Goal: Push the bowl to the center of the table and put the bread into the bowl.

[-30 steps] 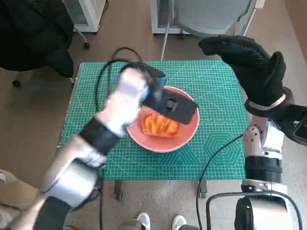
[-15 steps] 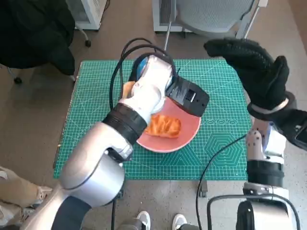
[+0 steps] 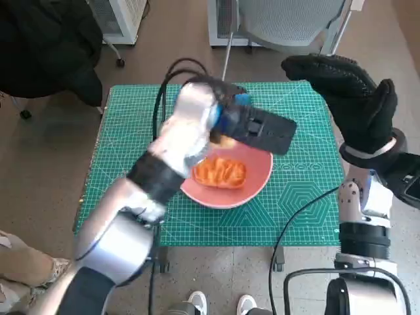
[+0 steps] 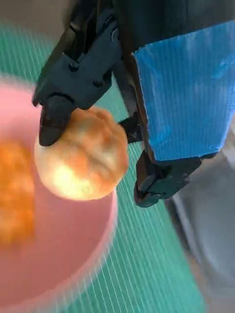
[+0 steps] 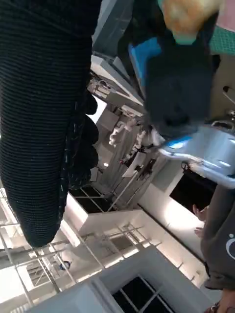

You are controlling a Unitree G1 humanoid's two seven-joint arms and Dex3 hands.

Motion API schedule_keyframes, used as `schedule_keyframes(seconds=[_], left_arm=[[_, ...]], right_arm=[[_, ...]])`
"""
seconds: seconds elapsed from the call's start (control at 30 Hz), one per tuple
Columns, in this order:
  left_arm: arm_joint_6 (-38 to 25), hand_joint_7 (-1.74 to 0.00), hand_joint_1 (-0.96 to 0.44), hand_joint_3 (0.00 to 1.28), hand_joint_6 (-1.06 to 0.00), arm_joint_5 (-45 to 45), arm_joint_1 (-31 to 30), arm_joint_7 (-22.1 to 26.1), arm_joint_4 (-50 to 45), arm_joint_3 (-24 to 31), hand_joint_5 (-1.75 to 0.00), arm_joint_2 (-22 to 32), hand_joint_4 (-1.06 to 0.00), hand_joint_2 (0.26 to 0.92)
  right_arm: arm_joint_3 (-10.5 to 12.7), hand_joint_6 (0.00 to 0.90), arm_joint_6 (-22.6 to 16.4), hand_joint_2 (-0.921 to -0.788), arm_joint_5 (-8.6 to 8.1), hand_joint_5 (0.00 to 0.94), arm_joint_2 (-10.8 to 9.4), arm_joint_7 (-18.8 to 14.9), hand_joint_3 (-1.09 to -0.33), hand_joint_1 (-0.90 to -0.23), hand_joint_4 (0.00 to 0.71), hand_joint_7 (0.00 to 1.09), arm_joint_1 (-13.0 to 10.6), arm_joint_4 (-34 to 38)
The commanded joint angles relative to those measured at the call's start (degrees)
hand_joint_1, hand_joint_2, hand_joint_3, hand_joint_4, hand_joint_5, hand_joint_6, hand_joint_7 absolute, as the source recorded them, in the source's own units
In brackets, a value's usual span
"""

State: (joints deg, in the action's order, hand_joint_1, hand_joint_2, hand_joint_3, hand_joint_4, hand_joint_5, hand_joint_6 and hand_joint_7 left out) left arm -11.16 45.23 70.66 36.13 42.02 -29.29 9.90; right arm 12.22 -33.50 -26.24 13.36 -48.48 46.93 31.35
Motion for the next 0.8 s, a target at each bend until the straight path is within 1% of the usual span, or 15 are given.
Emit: schedule_keyframes(seconds=[0.03,0.17,0.27,0.5,0.67,0.8], left_arm=[[3.1,-0.05,-0.09,0.03,-0.40,-3.9,-11.5,-5.6,-18.3,6.9,-0.06,8.1,-0.35,0.807],[2.9,-0.05,-0.12,0.02,-0.39,-4.3,-12.9,-5.6,-20.5,7.5,-0.01,8.4,-0.31,0.808],[2.2,-0.05,-0.12,0.02,-0.38,-4.5,-13.8,-5.6,-22.2,7.6,-0.01,8.7,-0.31,0.809],[0.1,-0.05,-0.12,0.02,-0.37,-4.5,-14.4,-4.8,-24.6,7.1,0.00,9.0,-0.24,0.809],[-1.2,-0.04,-0.12,0.01,-0.36,-4.7,-14.3,-4.2,-25.2,6.8,0.00,9.0,-0.23,0.810],[-1.1,-0.04,-0.12,0.01,-0.35,-4.9,-14.6,-4.6,-25.3,6.7,0.00,9.3,-0.22,0.810]], right_arm=[[-0.8,0.379,0.4,-0.921,1.24,0.001,-0.1,0.2,-0.894,-0.711,0.340,0.00,-0.8,0.7],[-0.8,0.379,0.1,-0.921,1.20,0.001,-0.2,0.0,-0.894,-0.708,0.340,0.00,-0.6,1.2],[-0.9,0.379,0.0,-0.921,1.09,0.001,-0.2,-0.2,-0.894,-0.706,0.340,0.00,-0.5,1.5],[-1.0,0.380,0.1,-0.921,0.77,0.001,-0.3,-0.6,-0.893,-0.705,0.340,0.00,-0.4,1.8],[-1.2,0.380,0.1,-0.921,0.47,0.000,-0.1,-0.9,-0.894,-0.705,0.340,0.00,-0.2,2.1],[-1.1,0.379,0.0,-0.921,0.35,0.000,0.0,-1.1,-0.894,-0.705,0.338,0.00,0.0,2.4]])
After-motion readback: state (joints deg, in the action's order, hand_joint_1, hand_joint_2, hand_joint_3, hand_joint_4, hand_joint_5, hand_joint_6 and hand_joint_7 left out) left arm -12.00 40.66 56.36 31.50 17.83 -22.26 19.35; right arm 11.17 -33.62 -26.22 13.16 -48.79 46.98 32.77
